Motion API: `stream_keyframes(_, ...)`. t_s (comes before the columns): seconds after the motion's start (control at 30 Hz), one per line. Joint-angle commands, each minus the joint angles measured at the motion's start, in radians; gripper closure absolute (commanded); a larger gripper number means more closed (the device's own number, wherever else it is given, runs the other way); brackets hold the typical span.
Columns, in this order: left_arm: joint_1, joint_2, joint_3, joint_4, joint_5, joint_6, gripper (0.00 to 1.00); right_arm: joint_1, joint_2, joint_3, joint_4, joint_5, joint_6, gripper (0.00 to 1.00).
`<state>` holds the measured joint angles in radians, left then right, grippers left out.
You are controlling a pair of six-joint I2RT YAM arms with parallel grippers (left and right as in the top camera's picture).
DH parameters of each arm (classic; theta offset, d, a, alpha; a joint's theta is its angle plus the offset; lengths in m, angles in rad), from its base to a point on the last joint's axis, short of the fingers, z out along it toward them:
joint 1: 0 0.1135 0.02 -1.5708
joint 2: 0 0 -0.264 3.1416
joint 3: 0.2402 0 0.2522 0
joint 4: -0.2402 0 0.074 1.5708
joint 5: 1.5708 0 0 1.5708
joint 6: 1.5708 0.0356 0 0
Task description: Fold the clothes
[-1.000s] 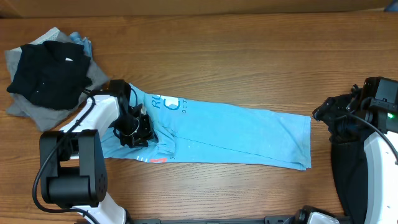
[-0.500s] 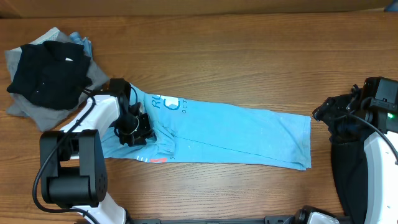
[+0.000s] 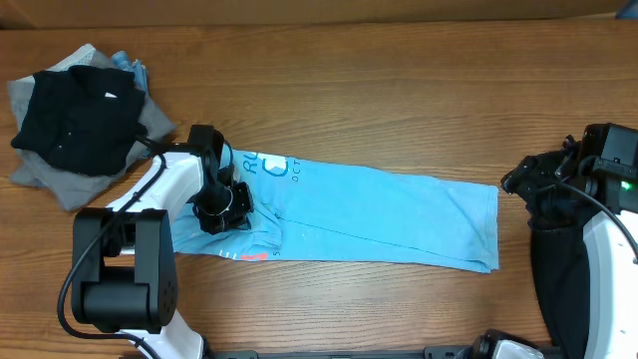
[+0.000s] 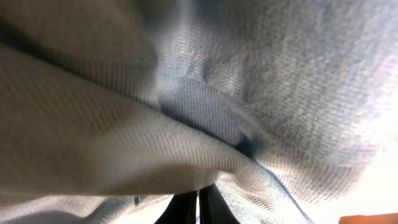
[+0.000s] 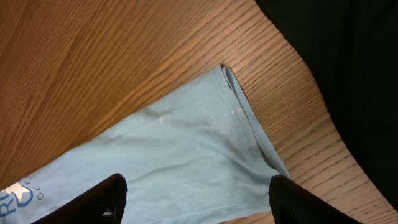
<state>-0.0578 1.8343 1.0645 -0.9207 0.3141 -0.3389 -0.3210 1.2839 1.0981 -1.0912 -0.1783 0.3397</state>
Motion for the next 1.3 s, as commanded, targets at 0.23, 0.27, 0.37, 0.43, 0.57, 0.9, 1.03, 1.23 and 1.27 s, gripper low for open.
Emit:
stream_keyframes(0.23,0.016,-0.021,0.087,-0.148,0.007,0.004,0.96,-0.005,0.002,0.008,0.005,0.006,-0.008,0.23)
stream_keyframes(0.27,0.021,-0.024,0.110,-0.170,0.008,0.012,0.96,-0.005,0.002,0.008,0.005,0.006,-0.008,0.23)
stream_keyframes(0.37,0.037,-0.033,0.183,-0.238,-0.037,0.022,0.96,-0.005,0.002,0.008,0.005,0.006,-0.008,0.23)
stream_keyframes(0.43,0.044,-0.037,0.219,-0.275,-0.076,0.031,0.96,-0.005,0.002,0.008,0.005,0.006,-0.008,0.23)
stream_keyframes(0.57,0.054,-0.038,0.267,-0.360,-0.155,0.048,0.96,-0.005,0.002,0.008,0.004,0.017,-0.008,0.23)
stream_keyframes(0.9,0.108,-0.038,0.327,-0.490,-0.279,0.047,0.96,-0.005,0.002,0.008,0.005,0.021,-0.008,0.23)
stream_keyframes(1.03,0.119,-0.038,0.329,-0.528,-0.343,0.047,0.96,-0.005,0.002,0.008,0.005,0.021,-0.008,0.23)
stream_keyframes(1.23,0.116,-0.038,0.329,-0.506,-0.340,0.047,0.50,-0.005,0.002,0.008,0.008,0.021,-0.008,0.23)
stream_keyframes(1.27,0.116,-0.038,0.329,-0.500,-0.330,0.048,0.47,-0.005,0.002,0.008,0.008,0.021,-0.008,0.23)
